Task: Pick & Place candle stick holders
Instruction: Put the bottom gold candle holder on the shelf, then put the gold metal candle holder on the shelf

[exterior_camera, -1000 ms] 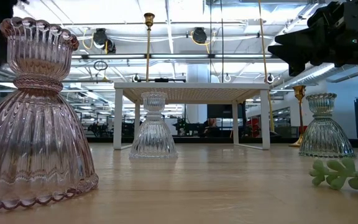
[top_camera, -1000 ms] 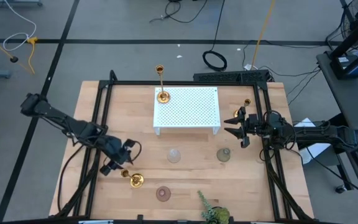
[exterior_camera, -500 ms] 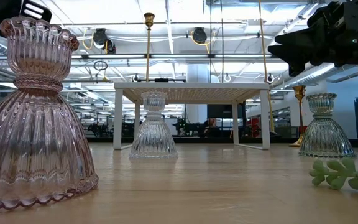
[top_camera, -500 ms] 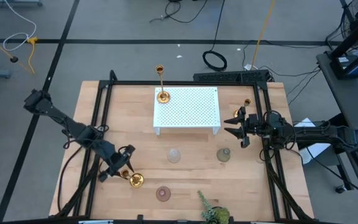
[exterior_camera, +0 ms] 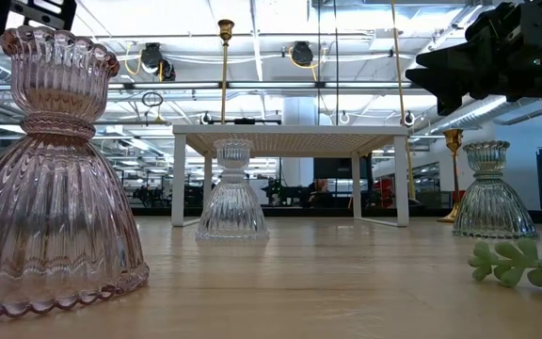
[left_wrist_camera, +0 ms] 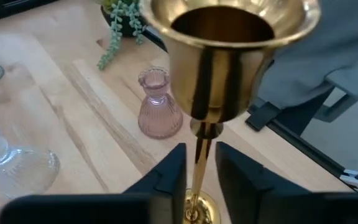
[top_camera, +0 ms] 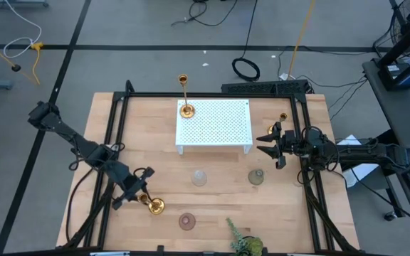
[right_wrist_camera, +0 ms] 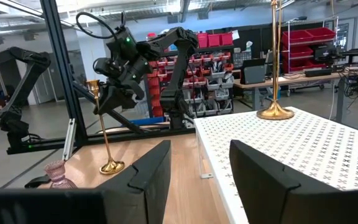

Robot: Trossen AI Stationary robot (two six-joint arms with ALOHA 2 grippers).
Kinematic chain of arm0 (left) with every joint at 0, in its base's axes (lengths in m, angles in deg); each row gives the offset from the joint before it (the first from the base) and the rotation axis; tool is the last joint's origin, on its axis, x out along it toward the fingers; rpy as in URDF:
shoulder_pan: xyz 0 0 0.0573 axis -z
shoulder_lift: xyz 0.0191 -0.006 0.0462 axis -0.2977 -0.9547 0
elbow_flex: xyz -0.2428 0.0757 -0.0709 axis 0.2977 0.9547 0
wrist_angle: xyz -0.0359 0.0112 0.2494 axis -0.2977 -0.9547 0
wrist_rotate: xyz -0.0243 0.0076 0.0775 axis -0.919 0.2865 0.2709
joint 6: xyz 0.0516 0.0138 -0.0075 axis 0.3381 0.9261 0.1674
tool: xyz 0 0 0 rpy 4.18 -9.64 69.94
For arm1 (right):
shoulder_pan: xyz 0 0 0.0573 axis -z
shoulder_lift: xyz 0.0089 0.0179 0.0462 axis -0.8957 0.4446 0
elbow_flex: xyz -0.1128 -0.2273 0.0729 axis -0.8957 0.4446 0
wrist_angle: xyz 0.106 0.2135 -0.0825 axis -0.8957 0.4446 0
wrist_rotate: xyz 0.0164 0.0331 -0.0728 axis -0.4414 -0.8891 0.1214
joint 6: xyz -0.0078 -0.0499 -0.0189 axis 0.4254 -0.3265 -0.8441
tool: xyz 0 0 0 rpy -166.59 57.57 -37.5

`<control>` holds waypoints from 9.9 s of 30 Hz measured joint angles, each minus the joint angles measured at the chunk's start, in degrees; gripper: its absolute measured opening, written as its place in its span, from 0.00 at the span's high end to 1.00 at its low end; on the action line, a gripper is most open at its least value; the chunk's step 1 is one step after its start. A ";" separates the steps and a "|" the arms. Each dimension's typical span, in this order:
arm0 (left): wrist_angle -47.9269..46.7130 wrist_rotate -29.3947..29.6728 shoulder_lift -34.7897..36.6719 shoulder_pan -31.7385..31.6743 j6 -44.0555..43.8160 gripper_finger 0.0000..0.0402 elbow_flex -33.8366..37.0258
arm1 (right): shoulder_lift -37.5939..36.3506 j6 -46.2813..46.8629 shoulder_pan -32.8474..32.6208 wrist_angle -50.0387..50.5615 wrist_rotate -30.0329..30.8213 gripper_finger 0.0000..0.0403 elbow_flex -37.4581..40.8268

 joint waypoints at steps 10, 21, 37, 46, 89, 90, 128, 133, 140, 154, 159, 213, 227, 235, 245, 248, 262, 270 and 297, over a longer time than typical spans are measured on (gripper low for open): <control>6.66 5.58 -0.04 -0.04 -1.09 0.94 0.00 | -0.02 0.00 0.00 -0.01 0.02 0.61 0.01; 18.66 14.38 -0.04 -2.96 -10.28 0.96 0.00 | -0.02 0.00 -0.02 -0.23 0.41 0.61 0.01; 28.25 29.56 -0.53 -12.23 -4.36 0.96 -6.35 | 0.37 -1.89 0.00 -3.96 0.69 0.61 0.00; 27.42 29.20 -13.10 -21.44 2.48 0.96 -18.69 | 1.91 -3.43 0.00 -3.95 4.66 0.61 0.01; 5.83 50.39 -44.63 -39.40 -19.20 0.96 -52.04 | 3.54 -2.97 0.00 -0.68 4.56 0.61 0.00; 5.36 50.37 -44.71 -39.60 -19.37 0.96 -52.04 | 3.54 -2.97 0.00 -0.67 4.56 0.61 0.01; 5.13 50.37 -45.22 -41.46 -20.03 0.79 -52.00 | 3.56 -2.87 -0.02 -0.02 4.69 0.61 -0.01; 5.15 50.35 -45.22 -41.46 -20.05 0.79 -51.98 | 3.58 -3.05 -0.02 -0.02 4.64 0.61 0.00; 7.51 50.10 -45.24 -42.09 -19.35 0.79 -51.95 | 3.58 -3.02 -0.02 -0.02 4.64 0.61 0.00; 8.69 47.24 -45.24 -42.76 -19.33 0.79 -51.95 | 3.58 -3.02 -0.02 0.00 4.62 0.61 0.01; 8.69 50.25 -44.94 -41.54 -16.62 0.79 -51.93 | 3.57 -2.99 -0.02 0.00 4.62 0.61 0.01; -20.84 56.35 -18.99 -15.63 -3.39 0.79 -52.08 | 3.54 -1.93 -2.46 34.32 15.47 0.62 -14.60; -17.78 58.37 -17.91 -15.19 -9.73 0.79 -37.20 | 1.58 7.19 -5.29 55.93 27.24 0.62 -20.47; -17.67 58.42 -17.44 -15.19 -11.13 0.79 -36.37 | -2.03 20.88 -5.29 66.13 28.18 0.62 -20.47; -17.67 58.44 -17.42 -15.19 -10.91 0.79 -36.37 | -2.29 30.42 -5.27 74.35 41.97 0.62 -20.24; -17.67 58.44 -17.42 -15.19 -10.80 0.79 -36.37 | -2.13 31.67 -5.27 75.14 44.00 0.62 -20.21; -16.81 58.42 -17.42 -15.19 -8.68 0.79 -36.37 | 2.06 31.78 -5.11 65.13 58.69 0.62 -15.56; -13.54 57.90 -17.42 -15.19 -4.93 0.79 -36.37 | 3.13 19.23 -5.11 42.10 66.33 0.62 -7.17; -13.50 57.76 -17.42 -15.19 -4.92 0.79 -36.37 | 3.13 -1.42 -4.37 18.43 65.69 0.99 -4.65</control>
